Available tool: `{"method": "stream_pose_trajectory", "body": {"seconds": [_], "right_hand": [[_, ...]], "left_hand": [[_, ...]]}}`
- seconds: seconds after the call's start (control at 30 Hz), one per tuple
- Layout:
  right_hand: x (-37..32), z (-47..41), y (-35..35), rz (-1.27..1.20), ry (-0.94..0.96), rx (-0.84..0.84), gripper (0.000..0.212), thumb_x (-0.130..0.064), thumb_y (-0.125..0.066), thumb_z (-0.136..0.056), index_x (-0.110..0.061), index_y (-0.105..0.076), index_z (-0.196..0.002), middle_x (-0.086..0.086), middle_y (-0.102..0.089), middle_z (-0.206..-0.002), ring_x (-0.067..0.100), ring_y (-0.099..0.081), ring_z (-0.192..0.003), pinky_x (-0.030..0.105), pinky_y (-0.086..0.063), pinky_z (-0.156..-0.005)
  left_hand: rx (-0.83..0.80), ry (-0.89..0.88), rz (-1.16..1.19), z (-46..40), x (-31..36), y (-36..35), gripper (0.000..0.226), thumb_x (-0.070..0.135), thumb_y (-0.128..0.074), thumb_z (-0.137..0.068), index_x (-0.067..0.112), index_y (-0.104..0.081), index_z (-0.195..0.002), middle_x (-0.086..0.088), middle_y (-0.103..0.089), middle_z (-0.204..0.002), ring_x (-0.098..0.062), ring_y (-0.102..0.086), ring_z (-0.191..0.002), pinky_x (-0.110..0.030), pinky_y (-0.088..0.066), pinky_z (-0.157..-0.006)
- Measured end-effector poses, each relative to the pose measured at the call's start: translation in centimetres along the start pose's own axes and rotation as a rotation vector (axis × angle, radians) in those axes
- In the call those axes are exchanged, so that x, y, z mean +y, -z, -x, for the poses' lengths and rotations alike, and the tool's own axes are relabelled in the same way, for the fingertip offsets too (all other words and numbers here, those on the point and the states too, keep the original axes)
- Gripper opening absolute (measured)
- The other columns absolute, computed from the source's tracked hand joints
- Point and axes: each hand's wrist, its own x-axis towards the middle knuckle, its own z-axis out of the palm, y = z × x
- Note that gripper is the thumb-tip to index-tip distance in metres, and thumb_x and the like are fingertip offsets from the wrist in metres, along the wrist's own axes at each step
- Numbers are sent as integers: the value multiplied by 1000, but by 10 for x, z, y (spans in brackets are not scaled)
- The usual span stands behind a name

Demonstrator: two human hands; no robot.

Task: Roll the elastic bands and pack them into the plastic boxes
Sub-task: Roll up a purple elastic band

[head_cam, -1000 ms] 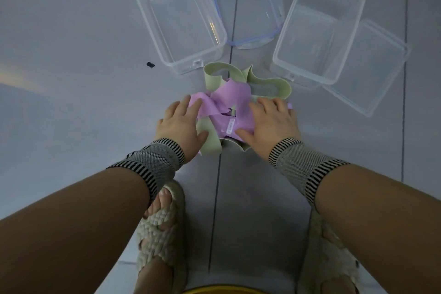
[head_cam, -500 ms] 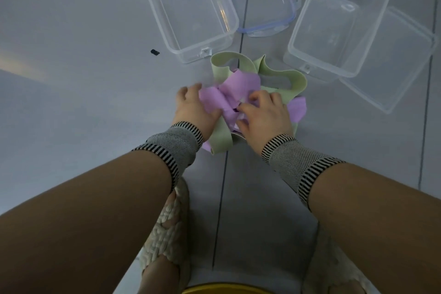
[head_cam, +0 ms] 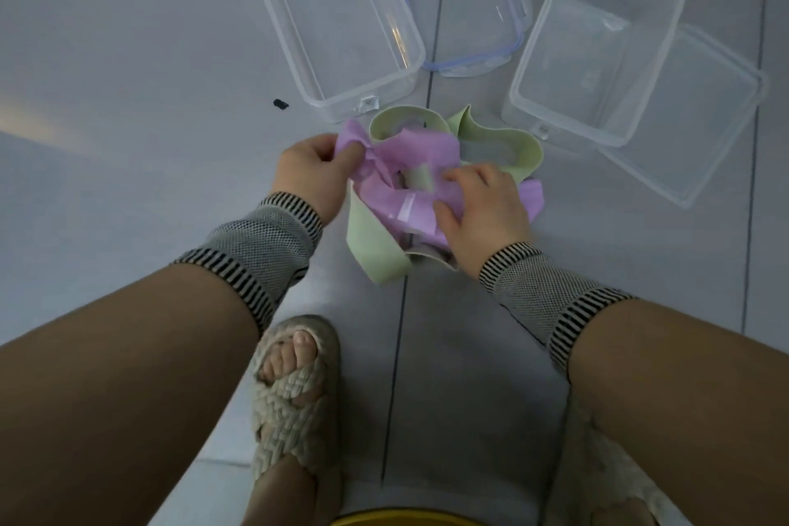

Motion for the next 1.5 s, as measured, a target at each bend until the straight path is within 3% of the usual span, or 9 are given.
{"method": "stream_pose_trajectory", "body": {"seconds": [0.13, 0.27, 0.43, 0.57, 0.67, 0.93, 1.1, 1.4, 1.5], "right_hand": [[-29, -7, 28, -177, 32, 32, 45, -21, -54, -92, -17, -46, -136, 6, -45, -134, 23, -42, -123, 29, -31, -103], [-54, -18, 61, -212, 69, 0, 37, -20, -59, -87, -20, -59, -124, 6, -53, -124, 23, -50, -114, 29, -36, -97], [-64, -16, 120, -270, -26, 75, 11, -23, -65, -84, -18, -74, -90, 0, -71, -84, 21, -65, -83, 31, -51, -80], [-74, -4, 179, -201, 29, 114, 14, -21, -66, -84, -14, -75, -94, 3, -73, -87, 19, -65, -83, 30, -50, -83], [-89, 9, 224, -308, 25, 211, 6, -21, -67, -84, -23, -72, -86, -8, -66, -74, 5, -57, -67, 17, -46, -69], [-110, 59, 306, -441, -40, 219, 10, -17, -70, -81, -23, -66, -72, -3, -65, -69, 10, -60, -63, 22, -48, -65], [-119, 105, 337, -714, -115, 186, 19, -5, -63, -84, -18, -62, -69, 10, -68, -78, 16, -67, -69, 18, -48, -55], [-125, 161, 349, -821, -86, 185, 15, -16, -64, -86, -3, -64, -78, 17, -59, -81, 24, -57, -76, 40, -53, -75], [-126, 172, 345, -850, -50, 172, 19, -18, -66, -86, -10, -65, -69, 14, -63, -76, 25, -61, -76, 42, -55, -77]], "left_hand": [[-66, -44, 29, 12, 28, 13, 15, 22, -57, -90, 22, -68, -80, 18, -52, -39, 4, -41, -36, -9, -31, -39], [-200, -204, 0, 25, 61, 25, 14, 20, -64, -83, 26, -67, -70, 15, -56, -49, 2, -44, -48, -13, -37, -52], [-157, -370, -108, 43, 107, 43, 15, 8, -63, -83, 18, -66, -94, 5, -62, -67, 5, -51, -46, -10, -39, -48], [-102, -454, -383, 60, 139, 64, 20, 21, -65, -82, 24, -65, -101, 6, -61, -74, -9, -53, -58, -20, -46, -59], [-56, -487, -459, 79, 162, 77, 24, 24, -66, -83, 24, -63, -107, 6, -62, -86, -5, -50, -57, -20, -44, -60], [16, -435, -116, 148, 218, 109, 10, 14, -66, -84, 22, -68, -91, 12, -59, -74, 3, -51, -63, -2, -40, -52], [-5, -368, 107, 192, 230, 128, 11, 15, -67, -83, 25, -68, -77, 6, -66, -76, -5, -62, -72, -16, -45, -60], [-35, -513, 94, 277, 224, 110, 9, 13, -69, -81, 19, -69, -88, 9, -63, -74, 6, -53, -58, -10, -42, -58], [-113, -558, 103, 296, 223, 96, 13, 13, -69, -82, 20, -67, -92, 5, -67, -90, -1, -61, -76, -11, -49, -66]]}}
